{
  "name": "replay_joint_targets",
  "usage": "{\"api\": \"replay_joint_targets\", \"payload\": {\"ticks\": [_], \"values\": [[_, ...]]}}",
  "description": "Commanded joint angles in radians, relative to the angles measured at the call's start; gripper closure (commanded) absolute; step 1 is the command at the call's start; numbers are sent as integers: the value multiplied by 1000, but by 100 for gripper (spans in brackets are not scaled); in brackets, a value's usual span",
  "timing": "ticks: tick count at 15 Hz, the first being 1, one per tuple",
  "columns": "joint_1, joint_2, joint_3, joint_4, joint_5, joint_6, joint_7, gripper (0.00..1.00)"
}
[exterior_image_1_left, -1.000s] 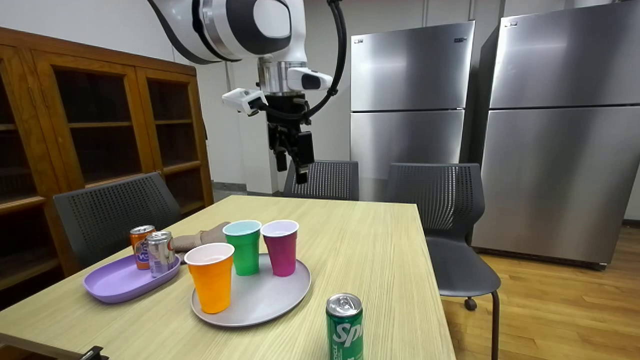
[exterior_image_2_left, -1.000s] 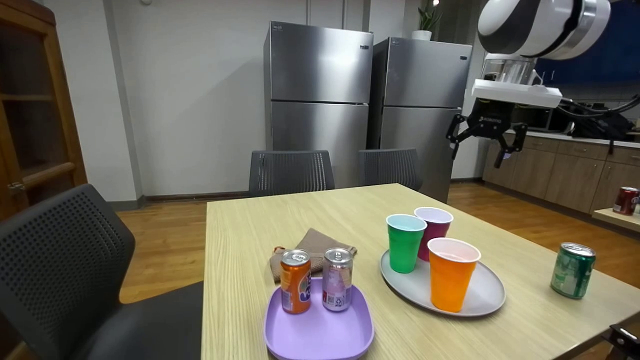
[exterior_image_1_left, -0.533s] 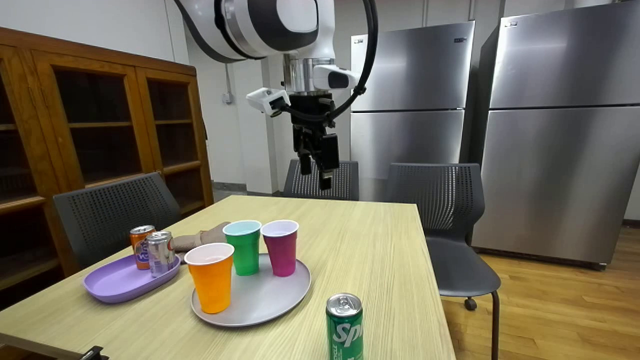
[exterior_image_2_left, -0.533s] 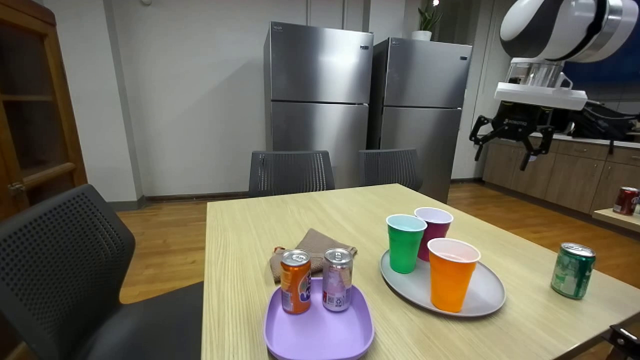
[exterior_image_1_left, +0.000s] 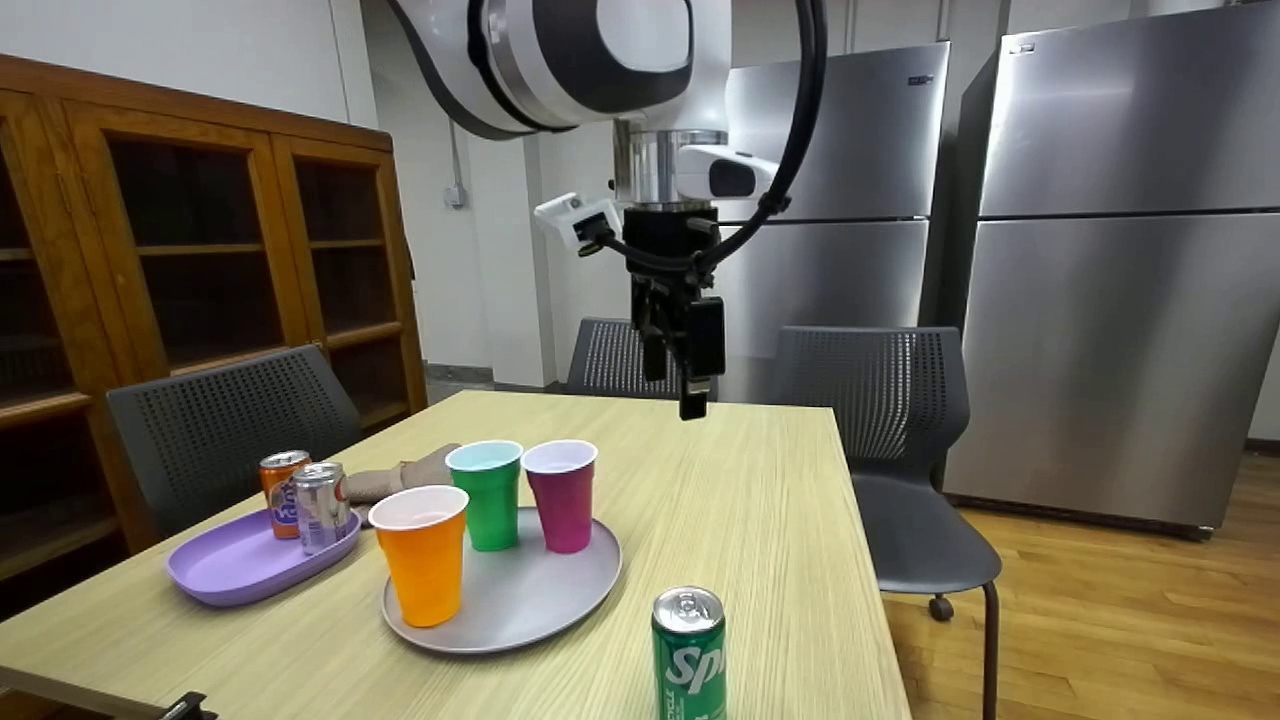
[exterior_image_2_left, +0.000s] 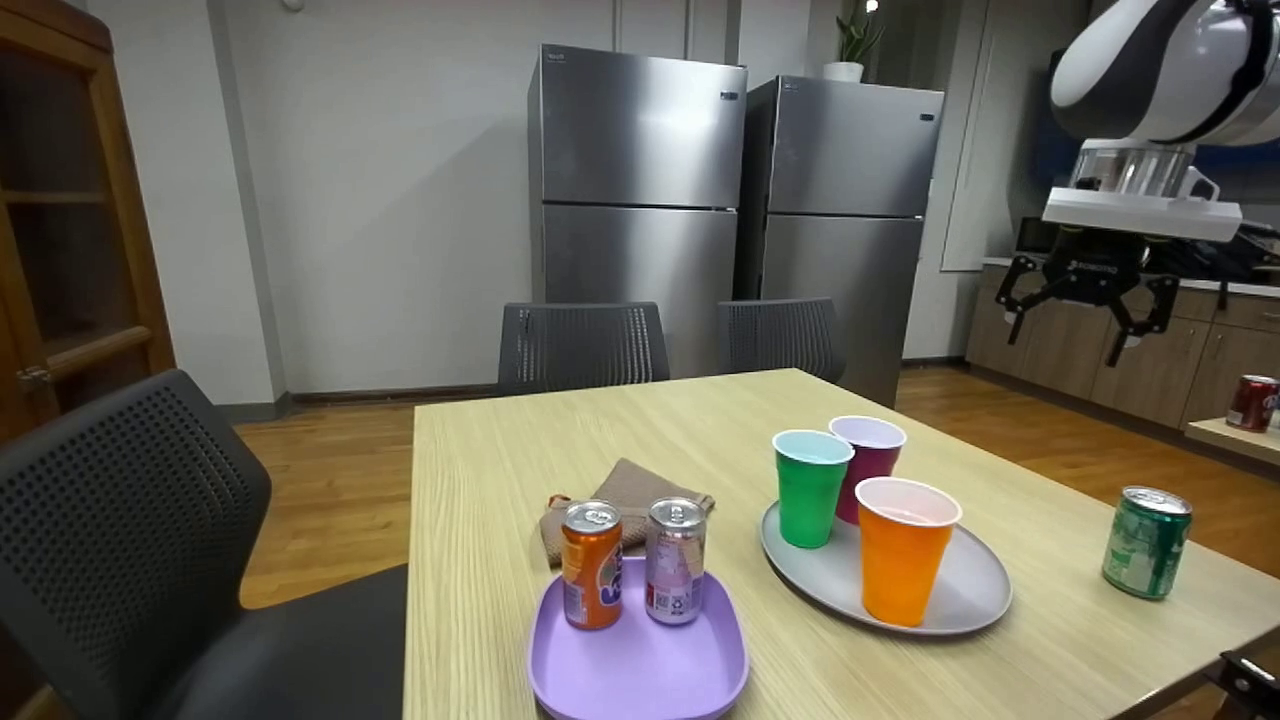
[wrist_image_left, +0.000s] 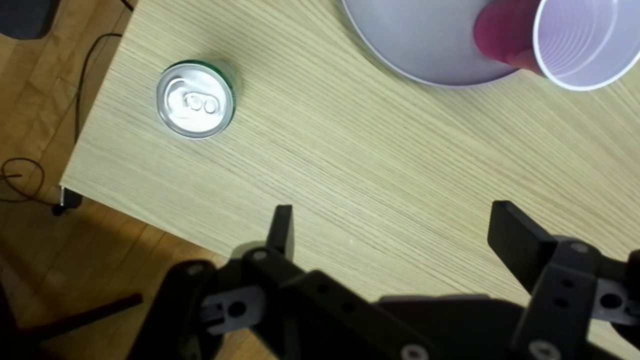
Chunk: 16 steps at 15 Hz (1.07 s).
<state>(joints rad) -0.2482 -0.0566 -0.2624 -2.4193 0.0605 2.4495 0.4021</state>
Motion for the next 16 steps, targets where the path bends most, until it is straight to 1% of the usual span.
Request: {"api": "replay_joint_targets", "payload": {"ticks": [1, 9, 16], "values": [[-29, 0, -10, -22, -30, 8, 27, 0], [-56, 11, -41, -76, -78, 16, 53, 0], [-67, 83, -69, -123, -82, 75, 106, 0]]}}
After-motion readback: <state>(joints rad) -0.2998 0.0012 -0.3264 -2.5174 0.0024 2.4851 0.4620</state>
